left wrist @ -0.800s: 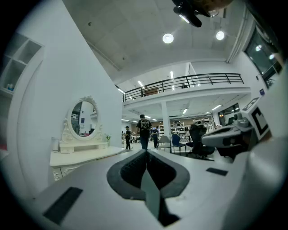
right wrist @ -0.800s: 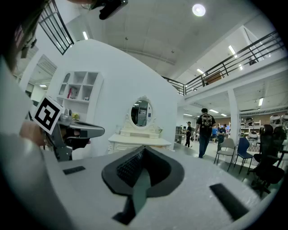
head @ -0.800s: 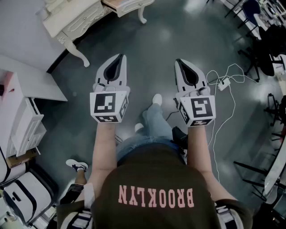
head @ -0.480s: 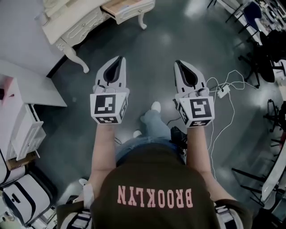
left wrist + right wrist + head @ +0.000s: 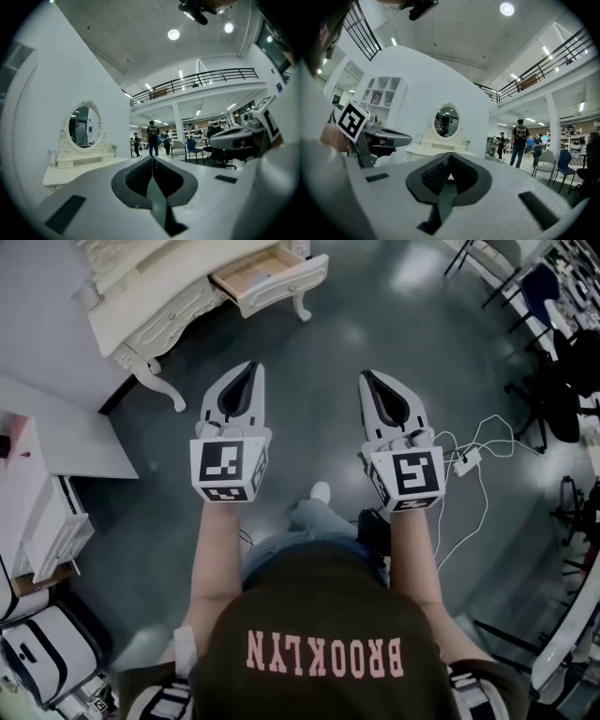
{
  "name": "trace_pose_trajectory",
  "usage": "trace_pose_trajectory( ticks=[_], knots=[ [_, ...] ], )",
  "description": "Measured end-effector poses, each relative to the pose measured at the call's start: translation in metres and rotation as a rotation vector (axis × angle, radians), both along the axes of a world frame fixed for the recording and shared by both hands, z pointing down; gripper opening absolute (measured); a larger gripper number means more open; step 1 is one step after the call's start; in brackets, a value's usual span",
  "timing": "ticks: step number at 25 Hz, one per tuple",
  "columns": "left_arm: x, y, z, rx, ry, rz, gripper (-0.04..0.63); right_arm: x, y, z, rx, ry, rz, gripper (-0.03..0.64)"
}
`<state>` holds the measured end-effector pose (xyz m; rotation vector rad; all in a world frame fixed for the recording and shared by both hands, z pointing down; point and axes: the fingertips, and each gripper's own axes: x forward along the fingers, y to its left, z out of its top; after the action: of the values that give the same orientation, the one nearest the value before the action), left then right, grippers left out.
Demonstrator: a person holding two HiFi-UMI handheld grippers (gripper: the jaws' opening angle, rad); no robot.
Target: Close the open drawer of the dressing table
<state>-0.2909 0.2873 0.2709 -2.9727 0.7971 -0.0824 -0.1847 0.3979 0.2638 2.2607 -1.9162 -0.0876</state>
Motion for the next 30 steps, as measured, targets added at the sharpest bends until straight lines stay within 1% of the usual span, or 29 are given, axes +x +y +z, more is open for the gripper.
trace_pose_trajectory(
  ticks=[8,14,17,21,24,27,30],
  knots=[
    [0.048,-0.011,0.005,-0.006,0.007,-0.026,0.006,0.05,-0.019,0.004,-0.007,-0.008,-0.033,-0.003],
    [0.066,-0.017,0.009,-0.023,0.024,-0.008,0.006,0.067,-0.028,0.01,-0.007,-0.012,-0.039,-0.003],
    [0.076,-0.03,0.006,-0.043,0.044,-0.007,0.008,0.076,-0.041,0.008,0.004,-0.006,-0.043,-0.003],
    [0.096,-0.05,0.008,-0.119,0.064,0.004,0.009,0.094,-0.059,0.007,0.007,-0.008,-0.046,-0.003],
    [0.112,-0.071,0.012,-0.14,0.064,-0.003,0.009,0.109,-0.077,0.009,0.015,-0.015,-0.044,-0.003],
    [0.126,-0.1,0.017,-0.156,0.064,-0.03,0.009,0.126,-0.101,0.01,0.015,-0.006,-0.039,-0.003],
    [0.146,-0.123,0.021,-0.174,0.075,-0.011,0.008,0.148,-0.123,0.013,0.001,-0.026,-0.031,-0.003]
  ],
)
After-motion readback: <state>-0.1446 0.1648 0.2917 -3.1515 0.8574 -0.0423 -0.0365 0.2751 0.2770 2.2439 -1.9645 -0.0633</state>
